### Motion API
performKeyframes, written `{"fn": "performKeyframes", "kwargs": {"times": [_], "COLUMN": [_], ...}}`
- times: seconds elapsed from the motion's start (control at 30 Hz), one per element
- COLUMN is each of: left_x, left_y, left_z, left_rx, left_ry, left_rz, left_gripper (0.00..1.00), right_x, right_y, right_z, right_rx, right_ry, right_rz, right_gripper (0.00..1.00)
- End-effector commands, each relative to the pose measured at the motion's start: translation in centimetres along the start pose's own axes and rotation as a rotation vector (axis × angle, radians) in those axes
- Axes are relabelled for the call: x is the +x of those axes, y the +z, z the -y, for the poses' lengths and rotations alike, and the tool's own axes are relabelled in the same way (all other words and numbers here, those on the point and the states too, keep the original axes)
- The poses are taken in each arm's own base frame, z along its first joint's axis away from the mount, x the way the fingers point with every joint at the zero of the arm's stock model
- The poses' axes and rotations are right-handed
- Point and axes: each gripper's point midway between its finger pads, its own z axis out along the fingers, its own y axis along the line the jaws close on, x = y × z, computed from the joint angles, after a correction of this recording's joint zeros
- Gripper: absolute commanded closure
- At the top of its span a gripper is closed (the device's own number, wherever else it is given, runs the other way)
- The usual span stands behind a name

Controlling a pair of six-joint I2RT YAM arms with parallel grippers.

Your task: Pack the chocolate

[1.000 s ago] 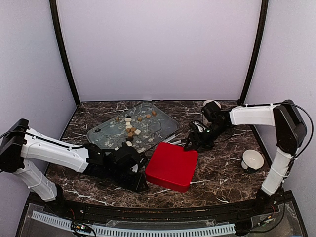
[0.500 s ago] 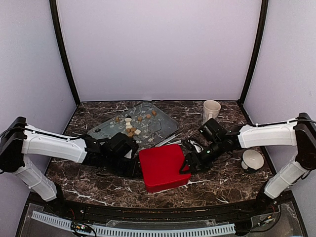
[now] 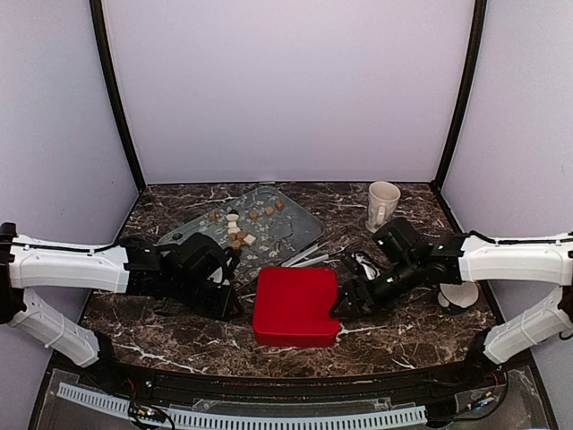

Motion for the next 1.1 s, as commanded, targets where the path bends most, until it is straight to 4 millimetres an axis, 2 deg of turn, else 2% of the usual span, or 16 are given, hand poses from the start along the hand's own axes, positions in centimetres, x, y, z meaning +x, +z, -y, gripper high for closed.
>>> {"fn": "performKeyframes", "kwargs": {"times": [0.0,0.07,0.17,0.3,0.4,0.57,0.67,0.73,0.8,0.87,0.97,1.07], "left_x": [-0.1,-0.2,-0.4,-0.6,-0.3,1.6,3.4,4.0,3.4,1.9,-1.1,-3.9], "left_y": [-4.7,-5.7,-6.1,-4.6,-2.9,0.2,2.2,2.7,1.9,0.4,-2.2,-3.0], "left_z": [-0.4,0.8,3.3,5.8,6.8,5.2,3.9,3.5,4.1,5.1,6.7,7.1], "left_rx": [-0.037,-0.018,0.016,0.029,0.035,0.004,-0.016,-0.041,-0.029,-0.013,0.01,0.012], "left_ry": [0.103,0.17,0.24,0.286,0.296,0.26,0.257,0.267,0.277,0.295,0.31,0.301], "left_rz": [0.024,0.022,0.016,-0.009,-0.035,-0.093,-0.155,-0.191,-0.177,-0.129,-0.041,0.003], "left_gripper": [0.75,0.77,0.8,0.84,0.86,0.87,0.87,0.87,0.88,0.88,0.88,0.88], "right_x": [-0.8,-1.3,-2.0,-3.1,-3.2,-1.0,0.9,1.9,1.9,0.7,-2.2,-5.5], "right_y": [-4.4,-5.3,-5.2,-3.8,-2.1,2.0,3.4,3.6,3.2,2.2,0.1,-2.1], "right_z": [2.0,1.2,-1.4,-3.4,-4.1,-1.5,1.1,2.5,2.2,1.1,-1.2,-1.8], "right_rx": [0.131,0.14,0.114,0.092,0.083,0.106,0.153,0.193,0.2,0.196,0.149,0.13], "right_ry": [0.019,-0.001,-0.051,-0.089,-0.103,-0.055,-0.022,-0.016,-0.033,-0.063,-0.077,-0.069], "right_rz": [0.127,0.153,0.165,0.162,0.139,0.052,0.005,-0.028,-0.035,-0.009,0.061,0.147], "right_gripper": [0.28,0.34,0.46,0.62,0.67,0.75,0.79,0.81,0.83,0.83,0.81,0.81]}}
